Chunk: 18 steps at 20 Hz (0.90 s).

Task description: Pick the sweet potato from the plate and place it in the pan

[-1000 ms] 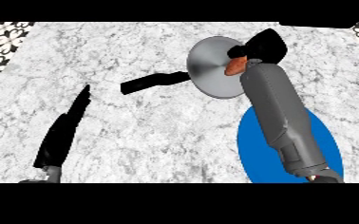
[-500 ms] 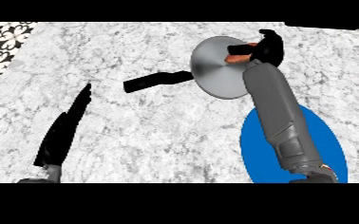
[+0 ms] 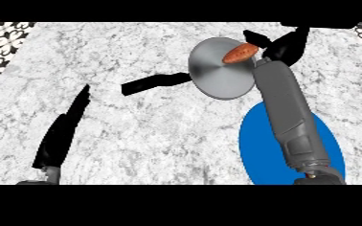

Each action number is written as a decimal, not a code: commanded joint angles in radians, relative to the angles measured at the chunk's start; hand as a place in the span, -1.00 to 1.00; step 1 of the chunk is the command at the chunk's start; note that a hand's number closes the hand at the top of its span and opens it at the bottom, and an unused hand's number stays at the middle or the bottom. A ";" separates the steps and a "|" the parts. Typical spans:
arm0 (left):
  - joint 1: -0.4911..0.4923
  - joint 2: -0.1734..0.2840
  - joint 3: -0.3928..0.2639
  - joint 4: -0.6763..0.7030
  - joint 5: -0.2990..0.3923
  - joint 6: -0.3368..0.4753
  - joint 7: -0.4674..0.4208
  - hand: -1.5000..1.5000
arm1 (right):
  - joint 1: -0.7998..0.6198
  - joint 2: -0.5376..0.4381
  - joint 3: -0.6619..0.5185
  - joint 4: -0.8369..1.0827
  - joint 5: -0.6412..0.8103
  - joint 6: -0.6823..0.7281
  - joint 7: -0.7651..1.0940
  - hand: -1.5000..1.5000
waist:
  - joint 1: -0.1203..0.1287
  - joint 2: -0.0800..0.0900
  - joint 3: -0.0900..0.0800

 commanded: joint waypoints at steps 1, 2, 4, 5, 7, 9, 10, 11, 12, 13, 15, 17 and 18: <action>-0.009 -0.003 0.021 0.034 0.003 0.005 -0.013 0.00 | -0.007 0.010 -0.047 -0.004 0.005 -0.219 0.022 -1.00 | -0.031 -0.011 -0.002; -0.011 0.006 0.036 0.031 0.007 0.004 -0.004 0.00 | 0.031 0.024 -0.051 -0.002 -0.003 -0.253 -0.012 -1.00 | -0.032 -0.011 -0.001; 0.020 0.003 0.026 0.001 0.002 0.004 0.013 0.00 | 0.111 0.027 -0.032 -0.096 -0.055 -0.252 -0.049 -1.00 | -0.054 -0.025 -0.001; 0.018 -0.006 0.033 0.059 0.005 0.001 -0.030 0.00 | 0.135 0.027 -0.013 -0.099 -0.079 -0.278 -0.058 -1.00 | -0.054 -0.023 -0.002; 0.075 -0.006 0.024 0.007 -0.006 0.011 -0.023 0.00 | 0.231 0.027 0.086 -0.177 -0.153 -0.291 -0.090 -1.00 | -0.053 -0.032 -0.001; 0.072 -0.018 0.020 0.001 -0.023 0.026 -0.010 0.00 | 0.309 0.028 0.146 -0.268 -0.133 -0.248 -0.064 -1.00 | -0.071 -0.035 -0.002; 0.046 0.004 0.059 0.042 -0.010 0.017 -0.037 0.00 | 0.342 0.028 0.150 -0.322 -0.102 -0.222 -0.045 -1.00 | -0.086 -0.038 -0.003; 0.065 -0.010 0.041 -0.001 -0.008 0.018 -0.009 0.00 | 0.415 0.028 0.231 -0.356 -0.126 -0.238 -0.028 -1.00 | -0.080 -0.040 -0.003; 0.062 -0.018 0.031 0.004 -0.012 0.015 -0.002 0.00 | 0.467 0.028 0.274 -0.401 -0.124 -0.226 -0.004 -1.00 | -0.084 -0.040 -0.003; 0.051 -0.003 0.064 0.025 0.004 0.015 0.011 0.00 | 0.515 0.028 0.265 -0.461 -0.105 -0.212 -0.018 -1.00 | -0.101 -0.044 -0.004; 0.078 -0.014 0.051 0.014 -0.009 0.022 -0.010 0.00 | 0.605 0.028 0.289 -0.575 -0.070 -0.176 0.032 -1.00 | -0.103 -0.043 -0.005; 0.061 -0.023 0.045 0.010 -0.016 0.028 -0.014 0.00 | 0.706 0.028 0.371 -0.682 -0.063 -0.172 0.069 -1.00 | -0.107 -0.044 -0.005; 0.092 -0.012 0.065 0.016 -0.014 0.036 -0.021 0.00 | 0.766 0.028 0.383 -0.731 -0.059 -0.166 0.074 -1.00 | -0.114 -0.048 -0.006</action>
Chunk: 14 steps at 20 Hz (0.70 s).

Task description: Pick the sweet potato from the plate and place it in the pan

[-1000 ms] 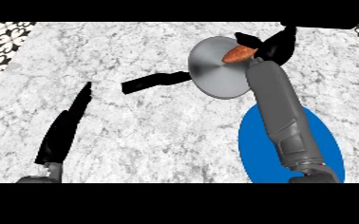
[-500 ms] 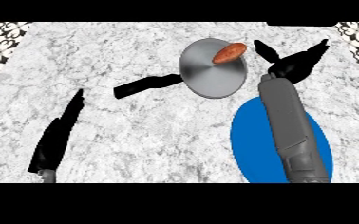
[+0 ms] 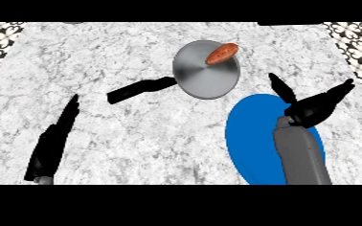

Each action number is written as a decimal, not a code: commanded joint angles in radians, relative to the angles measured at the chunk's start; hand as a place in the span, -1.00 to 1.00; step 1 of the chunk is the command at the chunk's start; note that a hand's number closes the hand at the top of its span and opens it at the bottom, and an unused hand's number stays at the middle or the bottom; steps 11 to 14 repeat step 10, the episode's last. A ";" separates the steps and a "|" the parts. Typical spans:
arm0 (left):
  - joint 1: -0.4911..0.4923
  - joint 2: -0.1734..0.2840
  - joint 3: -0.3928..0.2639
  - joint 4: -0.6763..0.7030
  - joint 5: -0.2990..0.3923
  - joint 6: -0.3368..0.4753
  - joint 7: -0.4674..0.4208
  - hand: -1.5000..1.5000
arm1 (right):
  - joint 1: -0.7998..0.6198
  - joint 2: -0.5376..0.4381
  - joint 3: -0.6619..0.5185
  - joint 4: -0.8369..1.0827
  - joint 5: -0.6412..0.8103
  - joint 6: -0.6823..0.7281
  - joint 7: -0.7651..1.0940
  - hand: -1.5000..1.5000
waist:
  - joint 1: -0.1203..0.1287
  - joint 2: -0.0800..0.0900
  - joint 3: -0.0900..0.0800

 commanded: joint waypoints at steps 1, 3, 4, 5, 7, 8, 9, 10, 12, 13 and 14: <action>0.023 -0.009 -0.008 -0.014 -0.018 0.012 0.002 0.00 | 0.245 0.002 0.141 -0.241 0.020 -0.016 0.071 -1.00 | -0.007 -0.001 0.000; 0.054 0.018 0.019 -0.067 0.025 -0.025 0.003 0.00 | 0.366 0.002 0.144 -0.399 0.027 0.045 0.083 -1.00 | -0.001 0.001 0.000; 0.058 -0.006 0.004 -0.049 0.006 -0.002 -0.013 0.00 | 0.427 0.002 0.192 -0.439 0.054 0.029 0.110 -1.00 | -0.005 0.001 -0.001; 0.072 -0.004 0.001 -0.040 -0.009 0.000 -0.046 0.00 | 0.481 0.002 0.185 -0.509 0.082 0.053 0.137 -1.00 | 0.002 0.006 -0.001; 0.071 0.009 -0.010 -0.150 -0.004 -0.010 0.063 0.00 | 0.588 0.002 0.231 -0.646 0.093 0.078 0.155 -1.00 | 0.009 0.006 0.001; 0.042 -0.002 0.000 -0.057 -0.013 -0.001 0.017 0.00 | 0.661 0.002 0.301 -0.714 0.096 0.076 0.168 -1.00 | -0.001 0.008 0.000; 0.030 -0.010 -0.013 -0.049 -0.029 0.002 0.006 0.00 | 0.737 0.002 0.335 -0.760 0.099 0.063 0.160 -1.00 | 0.002 0.011 0.001; 0.019 -0.016 0.010 0.003 -0.009 -0.009 -0.034 0.00 | 0.731 0.002 0.305 -0.839 0.140 0.138 0.203 -1.00 | 0.012 0.015 0.000; 0.019 -0.016 0.010 0.003 -0.009 -0.009 -0.034 0.00 | 0.731 0.002 0.305 -0.839 0.140 0.138 0.203 -1.00 | 0.012 0.015 0.000; 0.019 -0.016 0.010 0.003 -0.009 -0.009 -0.034 0.00 | 0.731 0.002 0.305 -0.839 0.140 0.138 0.203 -1.00 | 0.012 0.015 0.000; 0.019 -0.016 0.010 0.003 -0.009 -0.009 -0.034 0.00 | 0.731 0.002 0.305 -0.839 0.140 0.138 0.203 -1.00 | 0.012 0.015 0.000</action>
